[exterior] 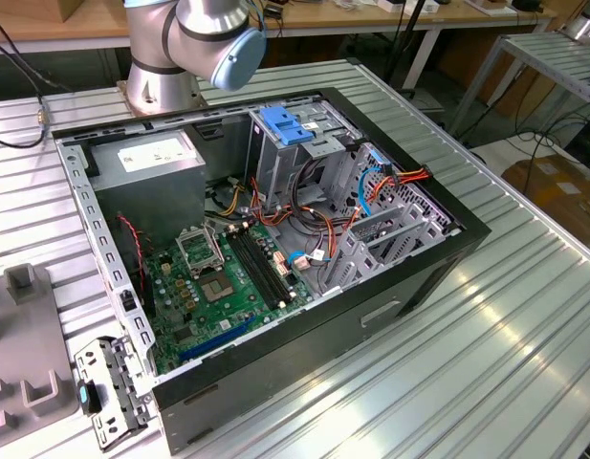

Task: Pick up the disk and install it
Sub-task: 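Pick up the disk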

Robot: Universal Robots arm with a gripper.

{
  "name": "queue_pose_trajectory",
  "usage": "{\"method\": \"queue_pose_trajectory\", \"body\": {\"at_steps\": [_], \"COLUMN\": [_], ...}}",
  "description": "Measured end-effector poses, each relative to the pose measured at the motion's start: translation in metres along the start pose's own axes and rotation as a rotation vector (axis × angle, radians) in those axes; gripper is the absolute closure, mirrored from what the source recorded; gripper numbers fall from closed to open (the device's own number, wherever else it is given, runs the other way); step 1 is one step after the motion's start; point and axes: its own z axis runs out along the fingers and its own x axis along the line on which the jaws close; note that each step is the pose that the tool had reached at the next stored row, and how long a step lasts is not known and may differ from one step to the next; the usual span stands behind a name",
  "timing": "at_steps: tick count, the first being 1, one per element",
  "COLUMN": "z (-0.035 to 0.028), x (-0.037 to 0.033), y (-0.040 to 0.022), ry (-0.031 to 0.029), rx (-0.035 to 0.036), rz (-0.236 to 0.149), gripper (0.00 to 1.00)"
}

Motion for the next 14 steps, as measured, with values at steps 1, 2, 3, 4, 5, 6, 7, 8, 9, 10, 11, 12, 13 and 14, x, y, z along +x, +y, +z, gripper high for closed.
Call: {"method": "queue_pose_trajectory", "body": {"at_steps": [1,2,3,4,5,6,7,8,9,10,11,12,13,14], "z": [-0.0012,-0.0021,-0.0031,-0.0045,-0.0055,-0.0069,-0.0081,-0.0096,-0.0111,-0.0124,-0.0137,-0.0163,-0.0178,-0.0196], "x": [-0.0001,0.0000,0.0000,0.0000,-0.0001,-0.0001,-0.0001,-0.0001,-0.0001,-0.0001,-0.0001,-0.0001,-0.0001,-0.0002], "y": [0.0000,0.0000,0.0000,0.0000,0.0000,0.0000,0.0000,0.0000,0.0000,0.0000,0.0000,0.0000,0.0000,0.0000], "ry": [0.0064,0.0090,0.0102,0.0105,0.0107,0.0108,0.0109,0.0109,0.0110,0.0109,0.0109,0.0109,0.0109,0.0110], "rx": [0.0006,0.0005,0.0005,0.0006,0.0007,0.0007,0.0006,0.0007,0.0006,0.0007,0.0007,0.0007,0.0007,0.0006], "rz": [0.000,0.000,0.000,0.000,0.000,0.000,0.000,0.000,0.000,0.000,0.000,0.000,0.000,0.000], "gripper": [0.63,0.63,0.63,0.63,0.63,0.63,0.63,0.63,0.63,0.63,0.63,0.63,0.63,0.63]}}
